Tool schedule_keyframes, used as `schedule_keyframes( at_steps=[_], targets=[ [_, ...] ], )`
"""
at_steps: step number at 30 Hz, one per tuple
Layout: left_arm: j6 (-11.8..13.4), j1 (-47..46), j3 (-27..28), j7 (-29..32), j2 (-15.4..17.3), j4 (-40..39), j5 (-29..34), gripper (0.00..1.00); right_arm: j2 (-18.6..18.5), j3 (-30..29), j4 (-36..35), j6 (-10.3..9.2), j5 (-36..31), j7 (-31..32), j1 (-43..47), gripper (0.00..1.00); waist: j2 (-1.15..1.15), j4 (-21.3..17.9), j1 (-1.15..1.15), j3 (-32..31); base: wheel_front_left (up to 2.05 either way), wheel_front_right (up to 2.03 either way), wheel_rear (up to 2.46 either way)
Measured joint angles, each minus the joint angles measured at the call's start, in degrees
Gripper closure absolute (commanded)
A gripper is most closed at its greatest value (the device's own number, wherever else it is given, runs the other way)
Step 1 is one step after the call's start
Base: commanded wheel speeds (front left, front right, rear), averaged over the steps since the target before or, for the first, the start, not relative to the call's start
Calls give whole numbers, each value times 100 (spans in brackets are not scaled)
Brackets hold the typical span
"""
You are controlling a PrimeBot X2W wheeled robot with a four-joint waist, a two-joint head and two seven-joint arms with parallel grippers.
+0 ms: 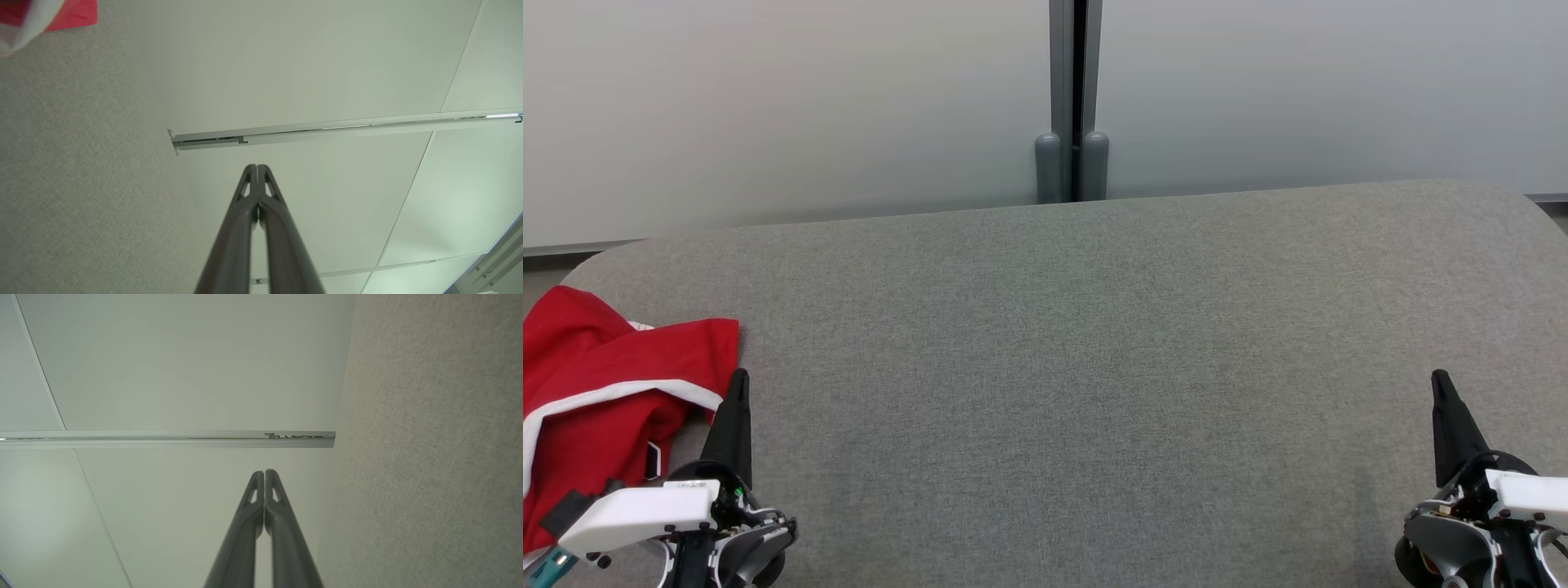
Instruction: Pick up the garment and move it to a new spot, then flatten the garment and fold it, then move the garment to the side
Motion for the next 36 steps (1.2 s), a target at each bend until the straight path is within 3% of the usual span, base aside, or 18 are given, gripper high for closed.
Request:
schedule_keyframes(
  at_steps=[12,13,25,36],
  targets=[
    [0,0,0,0,0,0,0,100,0,0,0,0,0,0,0,100,0,0,0,0,0,0,0],
    [0,0,0,0,0,0,0,0,0,0,0,0,0,0,0,0,0,0,0,0,0,0,0],
    [4,105,-218,-264,-24,109,196,0,-10,158,-5,-1,-279,-241,146,0,0,2,0,4,0,0,0],
    [4,69,-222,-555,-7,-179,1551,0,-132,301,-282,-1,-1672,-533,125,0,0,7,0,-3,0,0,0]
  ],
)
